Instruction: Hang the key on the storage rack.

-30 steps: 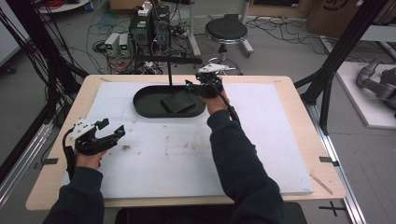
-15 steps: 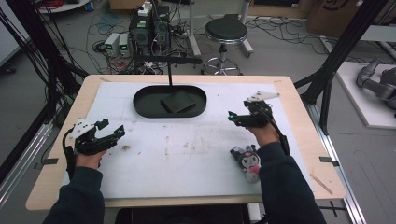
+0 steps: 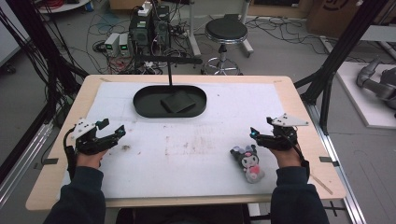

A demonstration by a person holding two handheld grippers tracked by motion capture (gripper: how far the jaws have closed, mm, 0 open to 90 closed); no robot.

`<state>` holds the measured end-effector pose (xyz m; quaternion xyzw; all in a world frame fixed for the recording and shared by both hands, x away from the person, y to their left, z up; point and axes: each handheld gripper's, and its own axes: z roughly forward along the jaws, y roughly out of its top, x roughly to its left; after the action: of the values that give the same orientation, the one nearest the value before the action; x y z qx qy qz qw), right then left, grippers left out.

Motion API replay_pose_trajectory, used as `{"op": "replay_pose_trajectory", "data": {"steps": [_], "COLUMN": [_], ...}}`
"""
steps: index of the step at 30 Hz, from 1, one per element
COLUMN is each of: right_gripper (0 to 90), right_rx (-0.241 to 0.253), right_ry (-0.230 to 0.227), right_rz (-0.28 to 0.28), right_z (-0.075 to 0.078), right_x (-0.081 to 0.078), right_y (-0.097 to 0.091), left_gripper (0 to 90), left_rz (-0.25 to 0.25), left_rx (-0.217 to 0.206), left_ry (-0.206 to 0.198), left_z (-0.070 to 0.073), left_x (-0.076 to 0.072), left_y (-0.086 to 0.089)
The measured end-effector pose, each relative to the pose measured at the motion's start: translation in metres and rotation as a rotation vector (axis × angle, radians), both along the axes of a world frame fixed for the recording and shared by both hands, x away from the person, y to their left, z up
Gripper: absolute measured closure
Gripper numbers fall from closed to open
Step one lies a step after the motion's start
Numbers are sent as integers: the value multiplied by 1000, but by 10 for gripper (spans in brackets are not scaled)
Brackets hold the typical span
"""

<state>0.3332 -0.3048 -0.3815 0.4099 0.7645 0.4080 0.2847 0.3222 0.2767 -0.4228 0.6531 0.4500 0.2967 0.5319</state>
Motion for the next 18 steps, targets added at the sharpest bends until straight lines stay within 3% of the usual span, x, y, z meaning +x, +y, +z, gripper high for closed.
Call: {"op": "replay_pose_trajectory", "data": {"steps": [8, 14, 18], "right_gripper": [244, 243, 231], "right_rx": [27, -32, -23], "right_ry": [33, 48, 66], "right_rz": [-9, 9, 30], "right_z": [-9, -17, -19], "right_x": [-15, -35, -45], "right_y": [-8, -3, 2], "left_gripper": [265, 265, 265], "left_rz": [-2, -14, -17], "left_rx": [-4, 2, 12], "left_ry": [2, 0, 4], "left_z": [0, 0, 1], "left_x": [2, 2, 2], "left_y": [-1, -4, -6]}}
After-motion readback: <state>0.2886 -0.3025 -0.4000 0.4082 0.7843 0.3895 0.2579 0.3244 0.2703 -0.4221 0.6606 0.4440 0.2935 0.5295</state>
